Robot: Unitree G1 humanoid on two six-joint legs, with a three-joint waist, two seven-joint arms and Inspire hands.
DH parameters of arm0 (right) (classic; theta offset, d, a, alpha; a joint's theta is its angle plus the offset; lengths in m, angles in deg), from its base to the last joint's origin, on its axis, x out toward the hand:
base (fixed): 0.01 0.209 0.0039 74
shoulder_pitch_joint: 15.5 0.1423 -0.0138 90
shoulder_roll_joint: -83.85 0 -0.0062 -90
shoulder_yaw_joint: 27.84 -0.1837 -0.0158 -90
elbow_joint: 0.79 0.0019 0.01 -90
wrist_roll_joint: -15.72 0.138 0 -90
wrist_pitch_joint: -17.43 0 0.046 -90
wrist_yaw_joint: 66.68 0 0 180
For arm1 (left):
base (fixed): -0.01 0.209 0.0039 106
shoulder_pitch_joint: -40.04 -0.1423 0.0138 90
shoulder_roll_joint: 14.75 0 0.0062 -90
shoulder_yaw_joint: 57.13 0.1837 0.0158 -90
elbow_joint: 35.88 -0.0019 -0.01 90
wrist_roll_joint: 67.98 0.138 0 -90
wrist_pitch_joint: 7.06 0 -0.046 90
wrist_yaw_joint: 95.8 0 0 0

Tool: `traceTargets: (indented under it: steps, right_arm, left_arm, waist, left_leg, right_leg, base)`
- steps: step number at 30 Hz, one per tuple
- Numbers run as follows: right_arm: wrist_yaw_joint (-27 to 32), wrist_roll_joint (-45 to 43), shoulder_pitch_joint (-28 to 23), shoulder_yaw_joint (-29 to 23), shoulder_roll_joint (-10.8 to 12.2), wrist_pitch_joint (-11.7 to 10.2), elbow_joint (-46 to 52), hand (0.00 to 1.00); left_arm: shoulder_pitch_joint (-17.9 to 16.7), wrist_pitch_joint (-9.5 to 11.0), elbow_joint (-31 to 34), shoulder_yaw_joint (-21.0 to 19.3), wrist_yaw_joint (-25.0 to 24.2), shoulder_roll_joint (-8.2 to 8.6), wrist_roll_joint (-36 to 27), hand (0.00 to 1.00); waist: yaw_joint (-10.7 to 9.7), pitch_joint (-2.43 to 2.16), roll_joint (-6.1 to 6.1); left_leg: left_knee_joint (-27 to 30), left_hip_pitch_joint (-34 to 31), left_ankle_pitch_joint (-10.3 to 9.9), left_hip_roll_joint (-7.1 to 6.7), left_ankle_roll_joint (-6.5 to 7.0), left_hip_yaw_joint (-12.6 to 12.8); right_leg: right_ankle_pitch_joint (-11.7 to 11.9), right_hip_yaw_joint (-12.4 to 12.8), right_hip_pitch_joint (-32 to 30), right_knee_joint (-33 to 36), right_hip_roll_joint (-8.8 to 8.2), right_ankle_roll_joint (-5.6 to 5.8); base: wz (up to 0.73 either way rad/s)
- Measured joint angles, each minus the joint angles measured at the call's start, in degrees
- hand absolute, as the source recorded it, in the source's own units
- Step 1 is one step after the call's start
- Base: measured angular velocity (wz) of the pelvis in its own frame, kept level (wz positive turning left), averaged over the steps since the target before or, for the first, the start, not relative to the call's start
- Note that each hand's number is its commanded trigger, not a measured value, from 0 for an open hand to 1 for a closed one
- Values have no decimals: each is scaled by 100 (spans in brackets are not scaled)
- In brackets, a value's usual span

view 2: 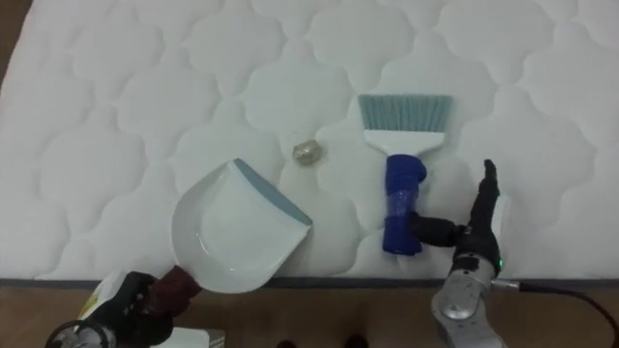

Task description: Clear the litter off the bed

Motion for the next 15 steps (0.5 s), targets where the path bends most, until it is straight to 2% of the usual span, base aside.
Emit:
traceTargets:
  steps: [4,15]
  right_arm:
    - [-161,-21,182,-6,117,0,2,0]
    - [-258,-22,300,-4,207,0,119,0]
  left_arm:
    - [178,-16,-341,-7,15,111,-10,100]
    - [340,46,-555,8,144,167,-10,100]
  waist:
    - [-5,8,-14]
    - [-10,42,-56]
  left_leg:
    - [56,-12,0,-2,0,8]
    - [88,-21,10,-25,18,72]
  right_leg:
    - [-19,-22,15,49,-25,0]
    - [-64,-38,-2,134,-90,17]
  base:
    - [3]
    - [3]
